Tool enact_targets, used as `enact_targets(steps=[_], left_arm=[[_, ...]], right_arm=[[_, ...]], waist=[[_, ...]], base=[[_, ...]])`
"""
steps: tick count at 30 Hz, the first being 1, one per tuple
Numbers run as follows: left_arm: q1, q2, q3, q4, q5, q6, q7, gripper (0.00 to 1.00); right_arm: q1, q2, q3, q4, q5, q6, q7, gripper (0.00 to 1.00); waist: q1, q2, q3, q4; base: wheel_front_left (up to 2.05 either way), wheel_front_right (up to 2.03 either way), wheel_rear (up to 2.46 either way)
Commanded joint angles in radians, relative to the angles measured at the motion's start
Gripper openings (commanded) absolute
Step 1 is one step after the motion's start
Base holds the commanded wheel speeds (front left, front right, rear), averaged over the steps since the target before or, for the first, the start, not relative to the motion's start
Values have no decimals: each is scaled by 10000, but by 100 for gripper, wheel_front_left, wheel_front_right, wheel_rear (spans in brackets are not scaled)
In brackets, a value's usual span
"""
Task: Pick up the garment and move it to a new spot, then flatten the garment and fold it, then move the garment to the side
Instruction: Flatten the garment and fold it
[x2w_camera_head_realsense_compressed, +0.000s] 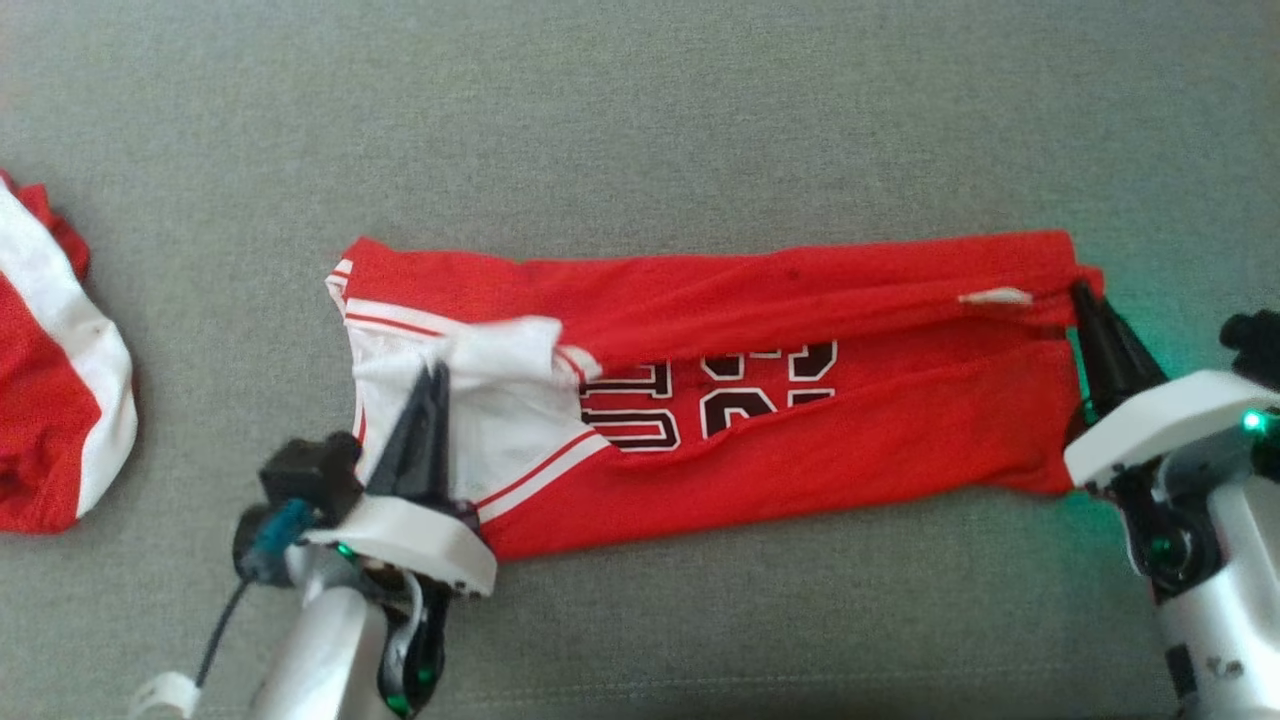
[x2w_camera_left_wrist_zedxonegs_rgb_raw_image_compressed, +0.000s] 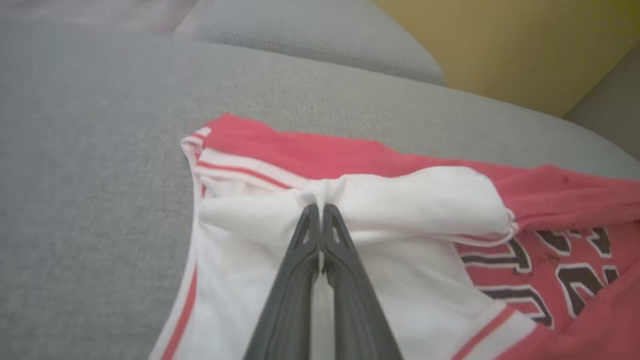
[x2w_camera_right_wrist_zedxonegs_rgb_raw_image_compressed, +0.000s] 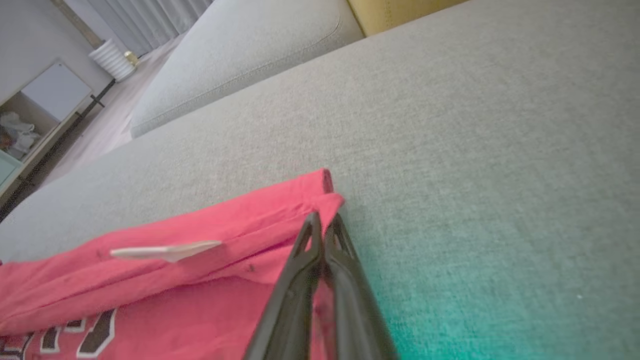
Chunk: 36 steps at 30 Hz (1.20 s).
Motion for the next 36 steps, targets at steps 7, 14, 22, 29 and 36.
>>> enact_targets(steps=[7, 14, 22, 29, 36], left_arm=[[71, 45, -15, 952, -474, 16, 155, 100], [234, 174, -19, 536, -169, 249, -44, 100], [707, 525, 561, -1616, 202, 608, -115, 100], [1212, 857, 858, -2894, 555, 841, -118, 100], [1848, 1128, 853, -3148, 644, 985, 133, 100]], right_arm=[[625, 326, -317, -366, -978, 75, 75, 100], [1239, 659, -539, -1299, -1823, 75, -541, 100], [1998, 1051, -672, -3464, -3215, 75, -1175, 100], [2566, 1412, -659, -4684, -4145, 75, -812, 100], [3327, 1692, -718, -5141, -4387, 75, -432, 100]], waist=[[1, 0, -244, -67], [1, 0, -658, -57], [1, 0, -1203, -59], [1, 0, -1662, -86], [1, 0, -2087, -118]], base=[[0, 0, 0], [0, 0, 0], [0, 0, 0], [0, 0, 0], [0, 0, 0]])
